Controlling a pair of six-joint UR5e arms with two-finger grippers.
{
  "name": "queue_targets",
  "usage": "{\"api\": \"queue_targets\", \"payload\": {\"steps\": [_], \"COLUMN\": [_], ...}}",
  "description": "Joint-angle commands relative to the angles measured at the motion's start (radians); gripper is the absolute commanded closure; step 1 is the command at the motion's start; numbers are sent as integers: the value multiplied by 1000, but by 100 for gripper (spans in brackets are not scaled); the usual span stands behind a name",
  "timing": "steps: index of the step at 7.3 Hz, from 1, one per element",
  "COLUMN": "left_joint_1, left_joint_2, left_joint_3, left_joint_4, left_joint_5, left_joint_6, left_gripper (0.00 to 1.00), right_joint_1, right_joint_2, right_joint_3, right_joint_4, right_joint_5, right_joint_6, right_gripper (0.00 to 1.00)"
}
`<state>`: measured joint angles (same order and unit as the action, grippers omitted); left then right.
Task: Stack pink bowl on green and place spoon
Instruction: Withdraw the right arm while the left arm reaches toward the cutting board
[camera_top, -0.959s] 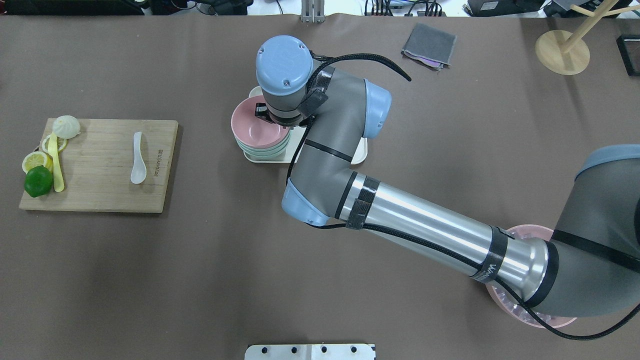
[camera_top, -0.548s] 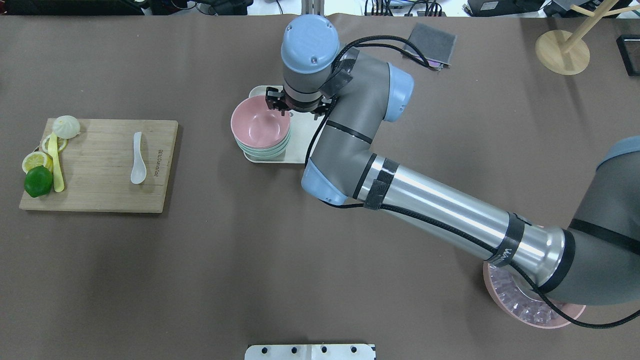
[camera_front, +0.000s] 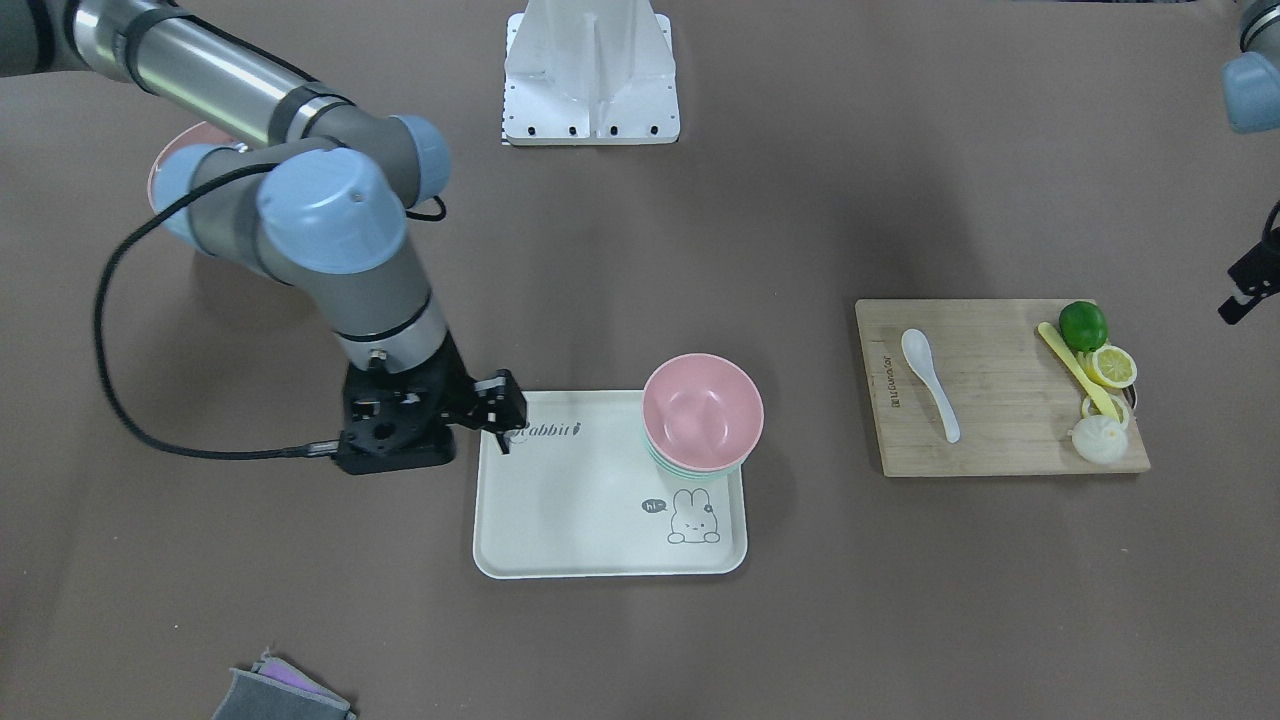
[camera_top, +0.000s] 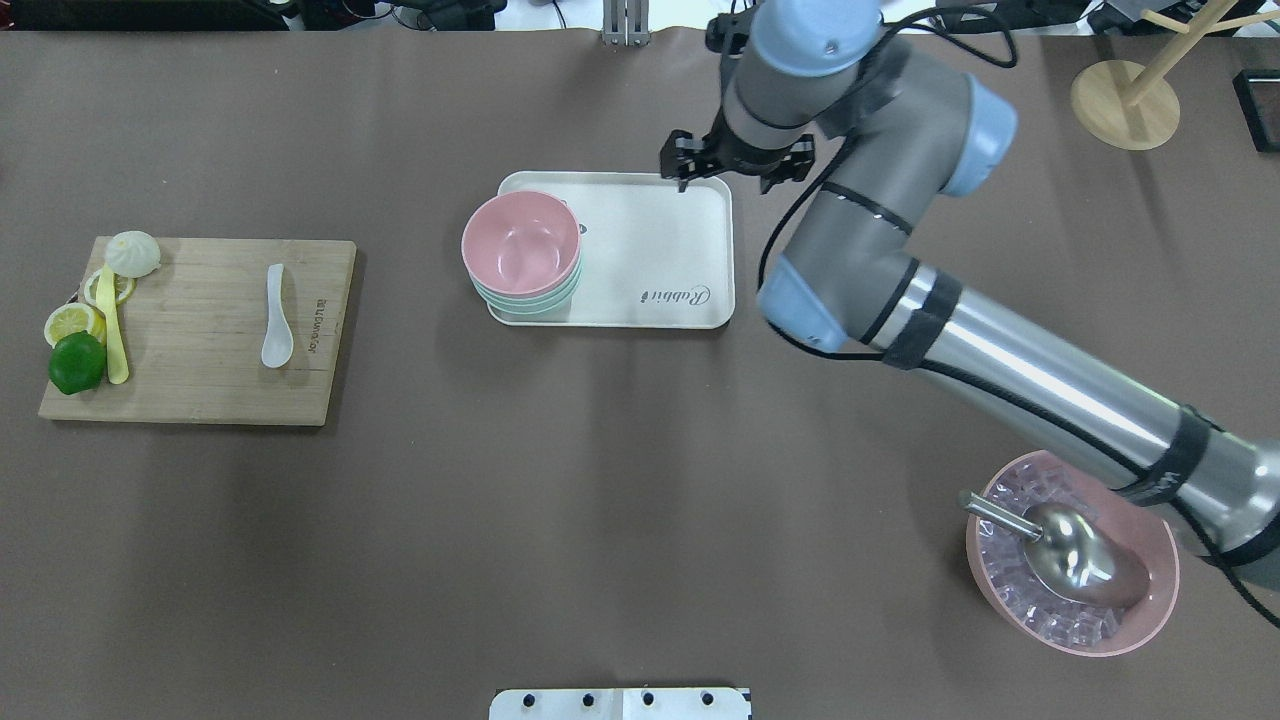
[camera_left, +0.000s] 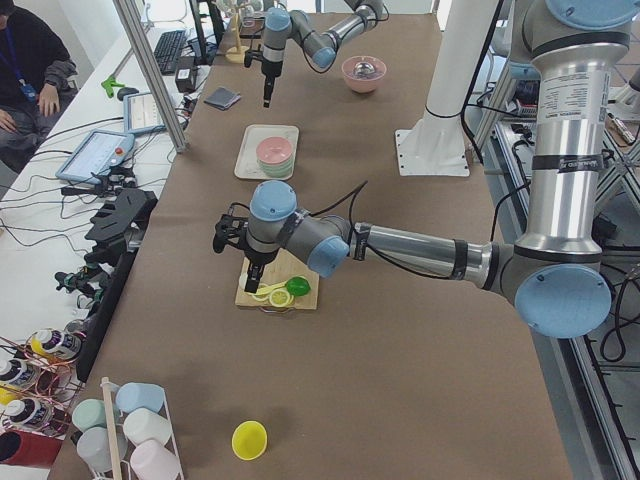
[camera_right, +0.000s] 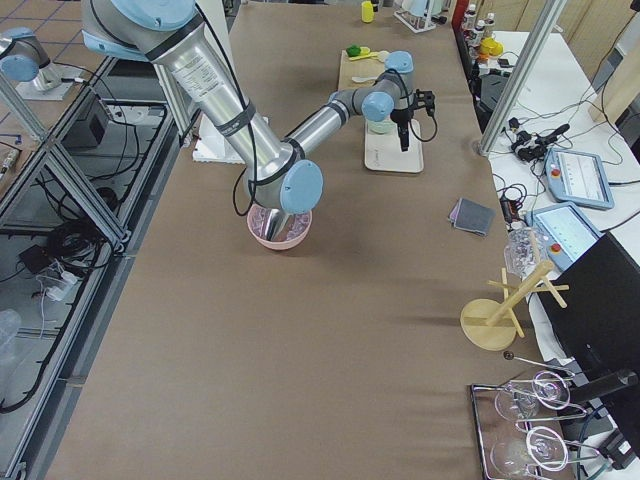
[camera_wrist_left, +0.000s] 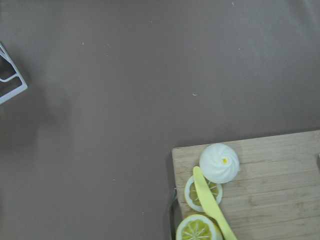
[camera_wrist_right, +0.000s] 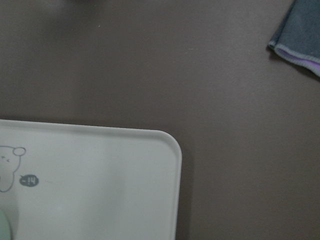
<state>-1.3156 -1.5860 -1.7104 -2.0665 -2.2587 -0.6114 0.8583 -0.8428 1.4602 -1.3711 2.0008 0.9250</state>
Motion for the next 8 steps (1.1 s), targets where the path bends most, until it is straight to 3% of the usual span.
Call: {"api": "queue_targets", "payload": {"steps": [1, 2, 4, 5, 6, 8], "left_joint_1": [174, 246, 375, 427, 471, 487], "left_joint_2": [-87, -124, -184, -231, -253, -244], "left_joint_3": [3, 3, 34, 76, 104, 104], "left_joint_4": [-18, -20, -20, -20, -21, -21], "left_joint_5": [131, 195, 318, 377, 425, 441], "left_joint_6": [-326, -441, -571, -629, -643, -633], "left_gripper": [3, 3, 4, 6, 12, 42], "right_joint_1": [161, 241, 310, 371, 417, 445], "right_joint_2": [-138, -206, -431, -512, -569, -657], "right_joint_3": [55, 77, 178, 183, 181, 190], "right_joint_4": [0, 1, 3, 4, 4, 18], "right_joint_5": [100, 190, 197, 199, 206, 210], "right_joint_6": [-203, -266, -381, -538, -669, -709], "right_gripper": [0, 0, 0, 0, 0, 0]}}
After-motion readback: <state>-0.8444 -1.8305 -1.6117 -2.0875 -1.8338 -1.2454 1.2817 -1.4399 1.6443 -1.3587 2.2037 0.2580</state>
